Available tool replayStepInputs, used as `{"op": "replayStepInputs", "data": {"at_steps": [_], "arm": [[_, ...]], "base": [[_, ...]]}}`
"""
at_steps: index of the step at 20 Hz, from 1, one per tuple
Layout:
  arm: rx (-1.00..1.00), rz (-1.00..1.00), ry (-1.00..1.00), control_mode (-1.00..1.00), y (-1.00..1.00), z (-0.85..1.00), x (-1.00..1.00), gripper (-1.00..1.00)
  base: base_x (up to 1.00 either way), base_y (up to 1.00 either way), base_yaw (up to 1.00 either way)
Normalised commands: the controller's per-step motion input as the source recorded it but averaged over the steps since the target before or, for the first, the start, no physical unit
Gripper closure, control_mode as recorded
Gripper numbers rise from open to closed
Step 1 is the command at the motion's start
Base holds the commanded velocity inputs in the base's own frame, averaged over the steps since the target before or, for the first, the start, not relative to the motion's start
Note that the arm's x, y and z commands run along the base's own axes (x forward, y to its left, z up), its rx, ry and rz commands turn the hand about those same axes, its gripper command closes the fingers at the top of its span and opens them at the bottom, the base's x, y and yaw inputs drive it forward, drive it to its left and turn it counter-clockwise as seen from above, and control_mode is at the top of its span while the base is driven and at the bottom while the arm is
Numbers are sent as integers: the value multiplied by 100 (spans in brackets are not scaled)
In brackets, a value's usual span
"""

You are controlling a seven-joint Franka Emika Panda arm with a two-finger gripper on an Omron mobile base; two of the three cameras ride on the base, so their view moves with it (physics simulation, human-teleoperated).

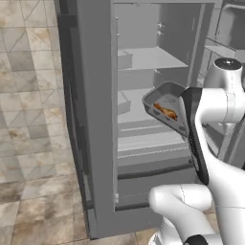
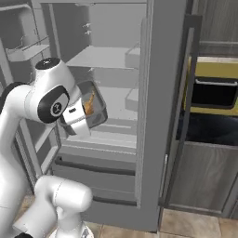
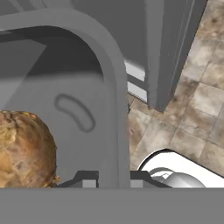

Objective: Place the tupperware containing the chicken drumstick and onion meal in the microwave. Close the microwave door and press the start button to reheat the meal.

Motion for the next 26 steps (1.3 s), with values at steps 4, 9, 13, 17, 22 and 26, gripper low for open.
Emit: {"op": "replayStepInputs", "data": {"at_steps": [4,9,13,17,22,26], "arm": [[0,0,0,100,0,0,0,100],[0,0,0,100,0,0,0,100],[0,0,0,100,0,0,0,100],[0,0,0,100,0,0,0,100],[0,0,0,100,0,0,0,100],[0,0,0,100,0,0,0,100]], "base": [[-83,-3,-7],[-79,-9,-21],[-54,-3,-40],[-24,-4,-53],[-4,-11,-57],[0,-17,-59]]}}
